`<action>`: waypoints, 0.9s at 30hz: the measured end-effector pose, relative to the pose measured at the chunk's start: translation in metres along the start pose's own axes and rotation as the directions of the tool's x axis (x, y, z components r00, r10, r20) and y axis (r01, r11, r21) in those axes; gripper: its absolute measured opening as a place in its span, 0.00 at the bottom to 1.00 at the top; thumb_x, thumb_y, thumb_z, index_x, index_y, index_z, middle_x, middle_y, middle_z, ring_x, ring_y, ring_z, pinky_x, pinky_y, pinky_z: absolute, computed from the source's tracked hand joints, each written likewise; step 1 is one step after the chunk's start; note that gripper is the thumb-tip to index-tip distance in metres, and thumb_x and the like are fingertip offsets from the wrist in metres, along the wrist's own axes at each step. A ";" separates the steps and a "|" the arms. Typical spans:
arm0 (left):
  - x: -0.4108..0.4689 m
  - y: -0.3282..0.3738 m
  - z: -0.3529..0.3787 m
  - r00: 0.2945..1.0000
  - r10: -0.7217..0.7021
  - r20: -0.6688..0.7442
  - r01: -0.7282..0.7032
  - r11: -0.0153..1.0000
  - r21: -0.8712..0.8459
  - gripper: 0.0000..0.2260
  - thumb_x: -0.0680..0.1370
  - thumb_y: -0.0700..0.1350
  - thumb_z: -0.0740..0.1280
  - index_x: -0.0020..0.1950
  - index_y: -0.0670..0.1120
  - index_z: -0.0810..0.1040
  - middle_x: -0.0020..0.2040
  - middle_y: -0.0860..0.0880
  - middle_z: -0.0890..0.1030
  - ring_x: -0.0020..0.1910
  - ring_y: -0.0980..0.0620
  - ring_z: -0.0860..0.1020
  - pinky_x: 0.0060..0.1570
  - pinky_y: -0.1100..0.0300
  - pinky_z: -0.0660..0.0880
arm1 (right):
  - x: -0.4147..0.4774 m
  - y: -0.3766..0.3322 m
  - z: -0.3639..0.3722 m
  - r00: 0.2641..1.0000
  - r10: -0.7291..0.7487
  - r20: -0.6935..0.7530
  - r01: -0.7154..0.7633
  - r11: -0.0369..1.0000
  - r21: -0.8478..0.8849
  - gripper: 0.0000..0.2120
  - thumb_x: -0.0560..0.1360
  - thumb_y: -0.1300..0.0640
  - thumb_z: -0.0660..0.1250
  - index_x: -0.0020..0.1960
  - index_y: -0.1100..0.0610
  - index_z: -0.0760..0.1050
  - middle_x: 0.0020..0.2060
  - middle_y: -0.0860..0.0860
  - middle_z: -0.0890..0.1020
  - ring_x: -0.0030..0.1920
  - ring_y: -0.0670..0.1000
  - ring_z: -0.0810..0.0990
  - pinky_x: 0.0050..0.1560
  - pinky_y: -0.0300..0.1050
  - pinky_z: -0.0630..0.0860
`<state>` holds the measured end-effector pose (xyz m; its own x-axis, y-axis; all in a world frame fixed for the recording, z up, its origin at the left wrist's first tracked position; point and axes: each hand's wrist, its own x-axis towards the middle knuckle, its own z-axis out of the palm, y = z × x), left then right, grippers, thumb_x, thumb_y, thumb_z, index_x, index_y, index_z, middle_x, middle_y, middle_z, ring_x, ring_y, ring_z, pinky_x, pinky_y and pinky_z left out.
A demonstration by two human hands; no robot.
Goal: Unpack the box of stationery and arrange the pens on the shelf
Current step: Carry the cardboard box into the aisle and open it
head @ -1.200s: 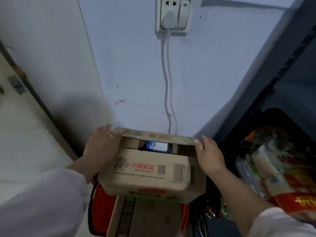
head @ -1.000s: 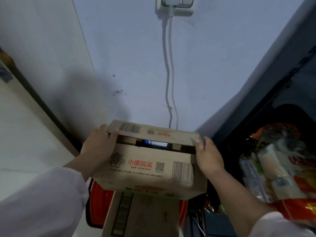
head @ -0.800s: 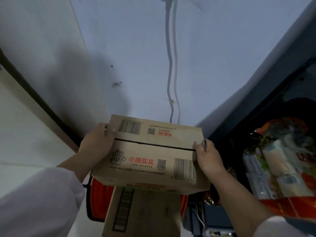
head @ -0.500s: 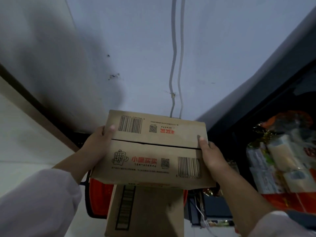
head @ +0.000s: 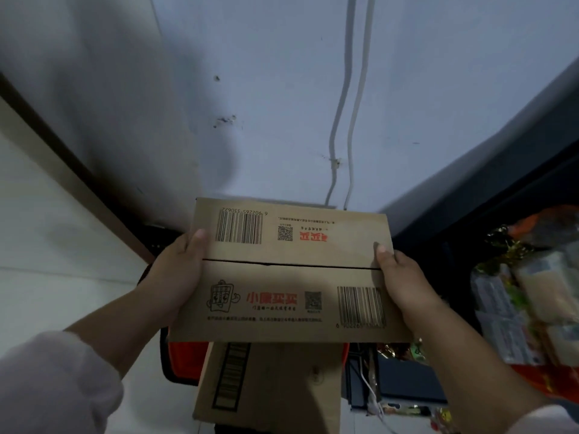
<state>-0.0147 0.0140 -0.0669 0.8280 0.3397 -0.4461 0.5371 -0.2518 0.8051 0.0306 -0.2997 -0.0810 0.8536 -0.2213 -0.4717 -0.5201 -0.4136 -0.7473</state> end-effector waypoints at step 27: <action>-0.302 -0.129 -0.108 0.573 -0.486 -0.660 -0.031 0.791 -0.611 0.18 0.80 0.59 0.54 0.53 0.50 0.77 0.44 0.43 0.84 0.43 0.42 0.82 0.41 0.49 0.79 | -0.152 -0.109 0.176 0.518 -0.380 0.766 0.707 0.695 -0.134 0.24 0.77 0.36 0.54 0.58 0.54 0.73 0.53 0.55 0.78 0.53 0.57 0.77 0.60 0.57 0.73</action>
<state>-0.3512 0.0421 0.0063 0.1073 0.9148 -0.3893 0.3007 0.3434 0.8898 -0.0480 -0.0655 -0.0101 0.6172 0.7190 -0.3194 0.2460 -0.5619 -0.7897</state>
